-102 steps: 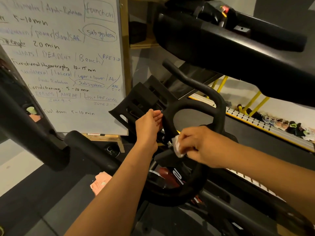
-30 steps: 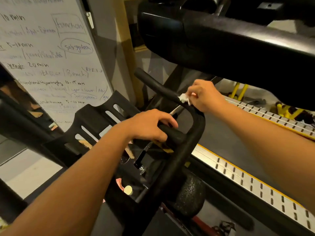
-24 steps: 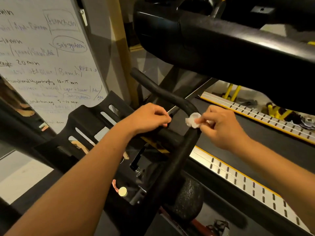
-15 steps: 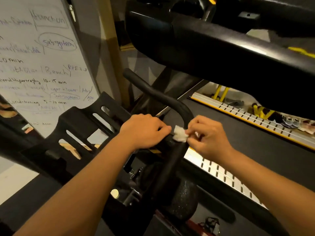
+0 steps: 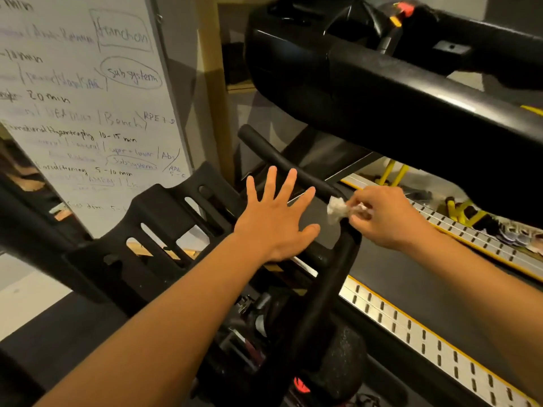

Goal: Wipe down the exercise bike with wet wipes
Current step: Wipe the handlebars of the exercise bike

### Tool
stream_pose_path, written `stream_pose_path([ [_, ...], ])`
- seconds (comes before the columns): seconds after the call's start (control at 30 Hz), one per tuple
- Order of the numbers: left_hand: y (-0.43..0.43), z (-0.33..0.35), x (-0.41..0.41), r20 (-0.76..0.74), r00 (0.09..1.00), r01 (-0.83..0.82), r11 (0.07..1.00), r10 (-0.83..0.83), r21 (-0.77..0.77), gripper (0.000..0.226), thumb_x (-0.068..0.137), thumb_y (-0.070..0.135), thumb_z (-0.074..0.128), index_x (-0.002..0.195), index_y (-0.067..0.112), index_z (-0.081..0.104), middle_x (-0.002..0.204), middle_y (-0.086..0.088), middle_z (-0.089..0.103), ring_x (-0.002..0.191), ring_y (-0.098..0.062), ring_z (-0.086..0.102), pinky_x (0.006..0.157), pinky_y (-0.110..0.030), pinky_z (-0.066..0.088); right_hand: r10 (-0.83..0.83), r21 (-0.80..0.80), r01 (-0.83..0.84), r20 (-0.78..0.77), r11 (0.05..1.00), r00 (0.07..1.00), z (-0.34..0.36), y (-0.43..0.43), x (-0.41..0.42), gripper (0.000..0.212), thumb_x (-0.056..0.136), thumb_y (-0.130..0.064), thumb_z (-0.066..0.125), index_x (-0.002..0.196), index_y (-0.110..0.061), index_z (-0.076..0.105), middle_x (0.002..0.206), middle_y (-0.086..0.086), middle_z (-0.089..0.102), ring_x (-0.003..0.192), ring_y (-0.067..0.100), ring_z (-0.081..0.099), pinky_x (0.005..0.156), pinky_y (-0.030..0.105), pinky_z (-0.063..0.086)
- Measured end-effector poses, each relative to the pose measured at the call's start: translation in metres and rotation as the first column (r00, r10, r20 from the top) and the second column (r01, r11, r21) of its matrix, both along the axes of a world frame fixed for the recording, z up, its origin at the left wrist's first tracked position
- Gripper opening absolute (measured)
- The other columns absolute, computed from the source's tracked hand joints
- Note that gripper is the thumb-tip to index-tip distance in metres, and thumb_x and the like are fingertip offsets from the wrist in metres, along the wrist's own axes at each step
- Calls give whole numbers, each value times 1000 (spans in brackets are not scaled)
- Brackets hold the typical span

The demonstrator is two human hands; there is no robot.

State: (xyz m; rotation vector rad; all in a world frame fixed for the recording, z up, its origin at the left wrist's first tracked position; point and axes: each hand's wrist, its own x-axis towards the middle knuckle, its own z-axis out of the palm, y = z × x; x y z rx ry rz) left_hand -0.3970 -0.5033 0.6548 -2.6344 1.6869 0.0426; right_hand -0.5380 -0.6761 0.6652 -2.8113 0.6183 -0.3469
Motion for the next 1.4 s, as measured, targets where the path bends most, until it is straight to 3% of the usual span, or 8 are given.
stream_pose_path([
  [0.27, -14, -1, 36, -165, 961, -234, 971, 223, -47, 82, 94, 66, 27, 157, 23, -4, 162, -9, -22, 145, -36, -29, 113, -67, -13, 51, -90, -43, 87, 995, 995, 3, 1, 114, 14, 96, -19, 56, 106, -15, 64, 97, 0, 52, 90, 18, 53, 71, 29, 39],
  [0.53, -19, -5, 69, -255, 935, -307, 922, 246, -237, 84, 99, 46, 42, 155, 8, -8, 163, -11, -16, 150, -30, -14, 120, -58, 3, -16, 193, -49, 318, 980, 948, 11, 8, 214, 18, 96, -15, 56, 106, -22, 69, 102, -3, 66, 94, 13, 60, 82, 27, 49],
  [0.63, -33, 11, 82, -766, 631, -633, 652, 124, -416, 71, 100, 29, 49, 155, 6, 11, 159, -16, 24, 145, -30, 26, 116, -40, 28, 27, 128, -55, 211, 990, 977, 5, -6, 184, 19, 95, -15, 55, 105, -18, 71, 92, 0, 66, 82, 17, 60, 73, 25, 42],
  [0.73, -53, 24, 82, -913, 396, -780, 561, 100, -277, 74, 102, 24, 47, 156, 7, -1, 158, -15, 27, 139, -31, 36, 108, -34, 35, 50, -9, -50, -1, 999, 999, 4, -24, 151, 19, 95, -15, 57, 107, -20, 70, 96, 5, 70, 81, 19, 62, 71, 26, 42],
  [0.83, -66, 14, 66, -875, 464, -715, 641, 136, -280, 98, 96, 11, 55, 149, 9, -27, 161, -11, -23, 150, -31, 10, 115, -29, 24, 58, 24, -59, 45, 998, 997, 0, -20, 145, 16, 95, -20, 60, 108, -20, 70, 94, -3, 69, 85, 11, 62, 74, 23, 42],
  [1.03, -71, -2, 72, -521, 784, -572, 718, 336, -397, 92, 92, 13, 47, 148, 1, -25, 153, -17, -38, 143, -32, -33, 120, -47, -13, 38, 275, -129, 312, 953, 949, 11, -4, 214, 27, 90, -9, 63, 110, -22, 73, 101, -10, 71, 96, 2, 65, 86, 21, 51],
  [1.23, -66, -6, 81, -440, 864, -441, 786, 243, -433, 87, 89, 10, 49, 154, 2, -9, 161, -14, -23, 145, -31, -30, 122, -45, -10, 114, 281, -184, 247, 942, 962, 15, -6, 222, 26, 95, -14, 57, 111, -27, 73, 98, -14, 71, 90, 0, 64, 81, 21, 52],
  [1.4, -71, -3, 76, -223, 971, -160, 924, 84, -349, 60, 90, 16, 48, 147, 8, 34, 159, -11, 26, 151, -28, -8, 119, -53, -12, 102, 141, -66, -269, 988, 958, 7, -45, 138, 30, 94, -10, 57, 77, -33, 67, 75, -11, 67, 79, 13, 65, 68, 29, 50],
])
